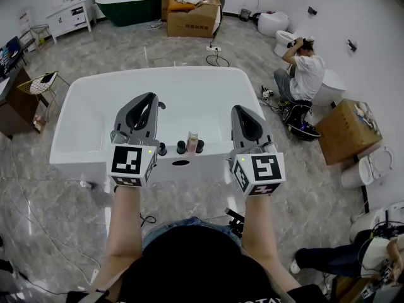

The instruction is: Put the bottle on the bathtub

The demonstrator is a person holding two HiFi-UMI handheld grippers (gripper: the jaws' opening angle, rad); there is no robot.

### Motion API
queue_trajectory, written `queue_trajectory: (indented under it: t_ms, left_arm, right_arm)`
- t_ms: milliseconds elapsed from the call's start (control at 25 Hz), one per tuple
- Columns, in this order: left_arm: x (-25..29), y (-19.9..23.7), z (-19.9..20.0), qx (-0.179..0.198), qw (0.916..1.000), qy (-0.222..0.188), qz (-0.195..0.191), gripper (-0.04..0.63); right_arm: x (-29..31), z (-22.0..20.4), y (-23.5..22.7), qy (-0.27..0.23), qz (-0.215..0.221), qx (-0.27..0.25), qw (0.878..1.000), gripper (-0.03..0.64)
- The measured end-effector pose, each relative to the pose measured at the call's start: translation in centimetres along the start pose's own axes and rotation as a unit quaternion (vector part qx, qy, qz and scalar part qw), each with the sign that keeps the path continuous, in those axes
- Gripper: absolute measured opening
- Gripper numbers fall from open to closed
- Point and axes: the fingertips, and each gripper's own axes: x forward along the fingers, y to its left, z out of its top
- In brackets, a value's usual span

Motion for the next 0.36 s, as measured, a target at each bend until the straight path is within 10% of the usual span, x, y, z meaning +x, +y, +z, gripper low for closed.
queue_trajectory:
  t_ms: [360]
  left_arm:
    - [-0.49,0.42,0.0,0.0,1.0,-0.003,0.004,0.008]
  right_arm:
    - [-0.11,0.06,0.43,-0.003,0.0,-0.005,1.0,0.014]
